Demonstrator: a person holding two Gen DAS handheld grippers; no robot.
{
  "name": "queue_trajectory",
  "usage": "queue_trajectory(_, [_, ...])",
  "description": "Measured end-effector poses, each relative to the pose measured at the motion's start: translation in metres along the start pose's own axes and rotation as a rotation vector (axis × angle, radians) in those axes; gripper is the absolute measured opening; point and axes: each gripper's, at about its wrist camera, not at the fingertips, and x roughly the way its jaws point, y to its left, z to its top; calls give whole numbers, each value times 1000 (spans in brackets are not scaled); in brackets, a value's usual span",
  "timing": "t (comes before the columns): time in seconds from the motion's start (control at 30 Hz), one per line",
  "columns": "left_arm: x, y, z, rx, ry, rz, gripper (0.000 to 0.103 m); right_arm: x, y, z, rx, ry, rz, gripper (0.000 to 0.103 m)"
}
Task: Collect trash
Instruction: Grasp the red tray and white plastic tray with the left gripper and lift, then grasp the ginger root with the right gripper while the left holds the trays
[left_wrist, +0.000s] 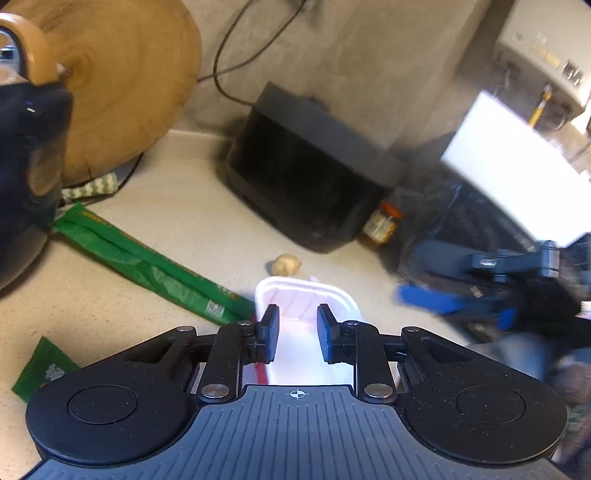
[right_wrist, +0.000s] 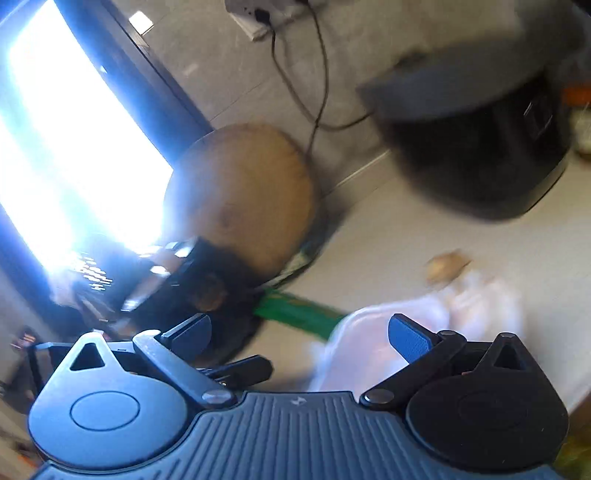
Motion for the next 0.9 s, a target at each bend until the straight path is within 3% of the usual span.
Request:
queue_trajectory(0.1, [20,-9,-5,66,39,86,25,-27,-4,-1,-172,-50,-264,103])
queue_trajectory(0.23, [44,-15,-15,135,98,150,25,-36,-32,-8,-304,-8,-571,103])
queue_trajectory(0.37, [66,-9,-24,131,164,166,25,-33,-61,-20,-349,50,-721,103])
queue_trajectory(0.47, [70,-1,-27,97,194,128,20,-30,-63,-28,-357,41,-695,103])
queue_trajectory(0.57, [52,9,-24,36,139,67,14,-24,-51,-31,-375,-3,-620,103])
queue_trajectory(0.73, [-2,23,-16,27,2,136,13,10,-48,-8,-251,-48,-450,103])
queue_trajectory(0.9, [-41,43,-6,-20,-79,169,13,99,-66,22,-151,25,-434,98])
